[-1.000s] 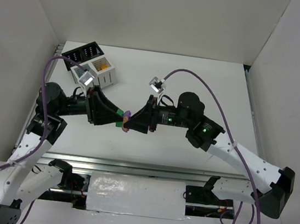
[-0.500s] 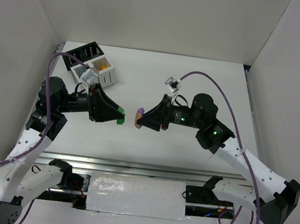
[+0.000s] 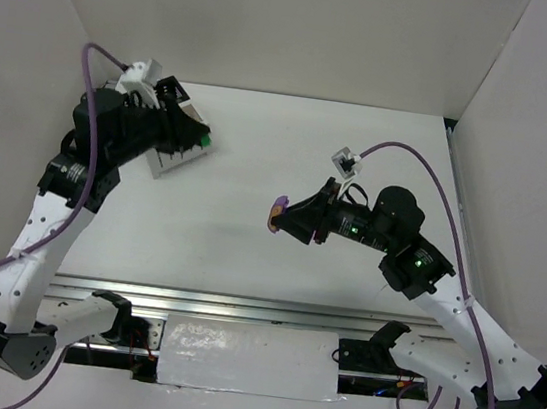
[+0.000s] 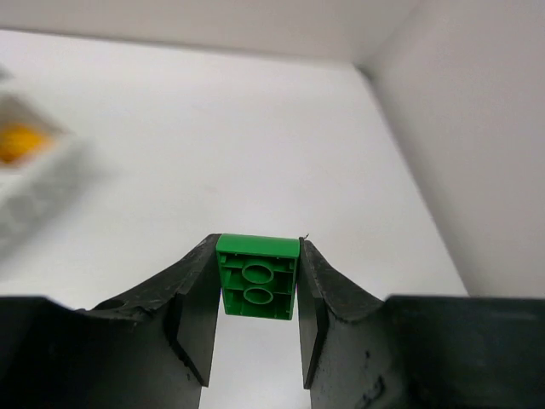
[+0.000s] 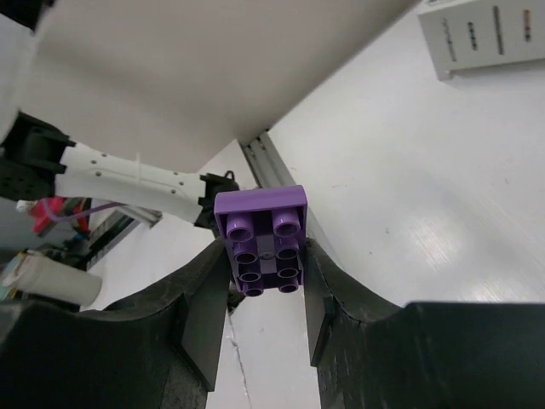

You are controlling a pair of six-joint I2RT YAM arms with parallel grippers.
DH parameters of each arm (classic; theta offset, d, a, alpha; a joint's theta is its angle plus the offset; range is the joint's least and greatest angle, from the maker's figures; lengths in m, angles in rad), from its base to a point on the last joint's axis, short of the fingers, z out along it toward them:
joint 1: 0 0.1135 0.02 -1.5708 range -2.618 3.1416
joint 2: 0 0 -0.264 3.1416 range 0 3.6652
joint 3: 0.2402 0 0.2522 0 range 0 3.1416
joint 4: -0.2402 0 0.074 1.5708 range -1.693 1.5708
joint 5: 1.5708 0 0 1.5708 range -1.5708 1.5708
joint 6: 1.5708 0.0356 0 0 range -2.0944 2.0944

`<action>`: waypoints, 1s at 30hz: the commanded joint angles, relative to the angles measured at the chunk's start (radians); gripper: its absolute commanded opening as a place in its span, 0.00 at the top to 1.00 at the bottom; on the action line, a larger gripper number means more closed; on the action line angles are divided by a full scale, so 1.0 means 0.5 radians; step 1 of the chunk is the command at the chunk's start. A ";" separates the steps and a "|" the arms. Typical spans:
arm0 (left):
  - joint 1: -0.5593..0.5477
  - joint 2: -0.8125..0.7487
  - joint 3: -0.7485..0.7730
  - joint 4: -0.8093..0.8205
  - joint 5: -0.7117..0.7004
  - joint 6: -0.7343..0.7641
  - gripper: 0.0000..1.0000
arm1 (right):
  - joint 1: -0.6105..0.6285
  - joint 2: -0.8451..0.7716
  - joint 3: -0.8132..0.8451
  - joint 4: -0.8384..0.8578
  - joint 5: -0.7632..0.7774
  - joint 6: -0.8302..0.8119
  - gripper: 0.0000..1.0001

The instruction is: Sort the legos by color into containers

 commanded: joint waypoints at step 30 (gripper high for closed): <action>0.614 1.533 0.316 1.396 -2.233 0.283 1.00 | -0.011 -0.342 -0.413 -0.189 0.096 -0.060 1.00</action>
